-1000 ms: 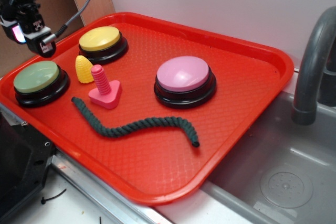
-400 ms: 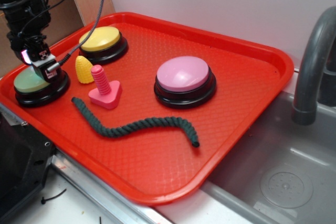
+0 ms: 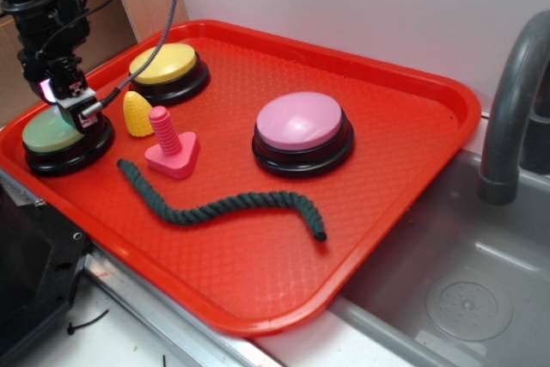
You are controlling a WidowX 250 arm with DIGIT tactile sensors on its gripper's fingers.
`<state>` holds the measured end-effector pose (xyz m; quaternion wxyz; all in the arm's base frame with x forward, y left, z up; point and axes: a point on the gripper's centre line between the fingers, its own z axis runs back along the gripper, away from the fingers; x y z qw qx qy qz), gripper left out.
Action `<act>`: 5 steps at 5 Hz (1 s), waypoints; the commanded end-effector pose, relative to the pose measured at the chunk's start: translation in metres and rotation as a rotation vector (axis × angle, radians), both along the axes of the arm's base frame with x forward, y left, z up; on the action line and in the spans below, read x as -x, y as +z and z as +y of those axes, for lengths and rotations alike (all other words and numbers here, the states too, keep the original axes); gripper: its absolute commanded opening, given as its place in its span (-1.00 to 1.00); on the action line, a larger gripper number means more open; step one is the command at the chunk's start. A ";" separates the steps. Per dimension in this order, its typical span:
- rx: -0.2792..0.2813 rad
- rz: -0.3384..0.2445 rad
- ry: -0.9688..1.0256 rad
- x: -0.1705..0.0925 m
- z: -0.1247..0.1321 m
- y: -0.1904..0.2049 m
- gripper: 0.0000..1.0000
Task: Push the green button.
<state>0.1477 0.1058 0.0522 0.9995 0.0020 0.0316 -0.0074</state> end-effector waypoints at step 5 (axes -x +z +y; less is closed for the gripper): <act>-0.061 -0.063 0.121 0.003 0.005 0.079 1.00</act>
